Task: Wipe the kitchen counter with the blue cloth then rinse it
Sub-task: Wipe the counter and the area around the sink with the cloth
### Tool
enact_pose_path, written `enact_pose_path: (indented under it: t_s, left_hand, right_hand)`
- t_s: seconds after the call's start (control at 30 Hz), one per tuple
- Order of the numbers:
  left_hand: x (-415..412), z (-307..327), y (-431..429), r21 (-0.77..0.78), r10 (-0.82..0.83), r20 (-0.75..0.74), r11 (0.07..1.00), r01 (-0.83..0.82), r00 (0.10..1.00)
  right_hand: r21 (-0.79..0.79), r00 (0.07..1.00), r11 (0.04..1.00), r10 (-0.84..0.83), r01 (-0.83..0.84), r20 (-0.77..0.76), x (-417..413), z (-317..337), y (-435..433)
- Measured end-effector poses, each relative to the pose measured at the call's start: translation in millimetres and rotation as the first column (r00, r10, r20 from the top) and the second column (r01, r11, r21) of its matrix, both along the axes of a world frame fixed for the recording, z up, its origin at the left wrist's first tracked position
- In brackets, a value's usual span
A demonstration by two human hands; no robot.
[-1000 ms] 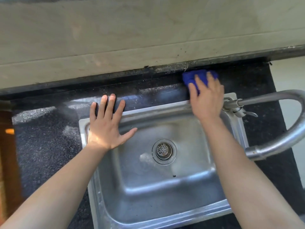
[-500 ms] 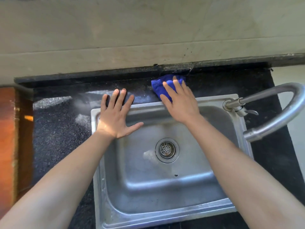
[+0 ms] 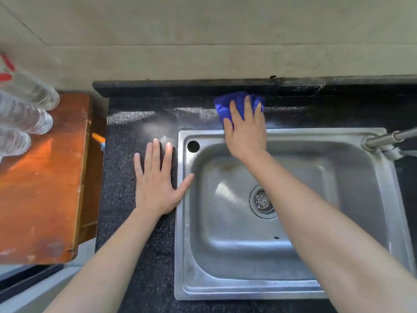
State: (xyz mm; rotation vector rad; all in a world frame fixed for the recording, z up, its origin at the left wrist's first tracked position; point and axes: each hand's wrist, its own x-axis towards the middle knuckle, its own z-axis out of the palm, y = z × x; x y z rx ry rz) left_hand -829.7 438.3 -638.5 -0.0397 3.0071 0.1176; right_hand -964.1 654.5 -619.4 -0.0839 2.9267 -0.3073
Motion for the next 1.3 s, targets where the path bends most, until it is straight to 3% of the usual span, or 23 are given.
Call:
enact_pose_path:
  t_s: [0.23,0.33,0.4,0.53,0.7,0.83,1.0,1.1,1.17,1.3]
  left_hand:
    - [-2.1,0.1,1.4,0.027,0.015,0.021,1.000,-0.015,1.000]
    - [-2.8,3.0,2.2,0.005,0.009,0.051,1.000,-0.009,0.999]
    - [-3.9,4.1,3.0,-0.008,0.003,0.072,1.000,-0.002,0.997]
    - [-7.2,4.2,2.9,0.000,-0.002,0.063,1.000,0.002,0.998]
    - [-6.1,2.8,1.0,0.001,-0.004,0.068,1.000,0.004,0.998]
    - [-6.9,3.5,-2.0,-0.005,0.000,0.068,1.000,0.000,0.998]
    - [-7.3,5.6,1.5,-0.025,-0.017,0.075,1.000,0.019,0.997]
    - [-10.6,4.1,1.9,-0.025,-0.017,0.084,0.999,0.019,0.996]
    - [-8.8,4.4,0.9,-0.025,-0.011,0.087,1.000,0.013,0.996]
    - [-8.8,2.5,0.6,-0.025,0.002,0.056,1.000,-0.001,0.998]
  right_hand:
    - [-0.011,0.986,0.986,0.167,-0.167,-0.009,-9.7,1.2,16.1]
    - [0.013,0.989,0.995,-0.094,0.096,-0.114,-6.4,-1.2,70.3]
    - [0.032,0.962,0.965,-0.256,0.260,-0.094,-4.3,2.8,95.0]
    - [-0.042,0.874,0.880,-0.475,0.474,-0.103,-14.5,2.0,35.6]
    - [-0.115,0.988,0.989,-0.109,0.097,-0.108,5.2,-4.4,-86.8]
    - [-0.055,0.988,0.987,0.147,-0.149,-0.048,-7.7,3.5,-63.0]
    - [-0.051,0.934,0.970,-0.242,0.237,-0.263,-6.5,-5.3,72.6]
    - [-0.015,0.897,0.925,-0.371,0.379,-0.240,-17.2,-13.4,62.3]
    - [-0.040,0.916,0.948,-0.317,0.317,-0.247,-17.1,-17.3,10.7]
    - [-0.087,0.974,0.996,0.016,-0.036,-0.225,-5.2,-13.6,-101.2]
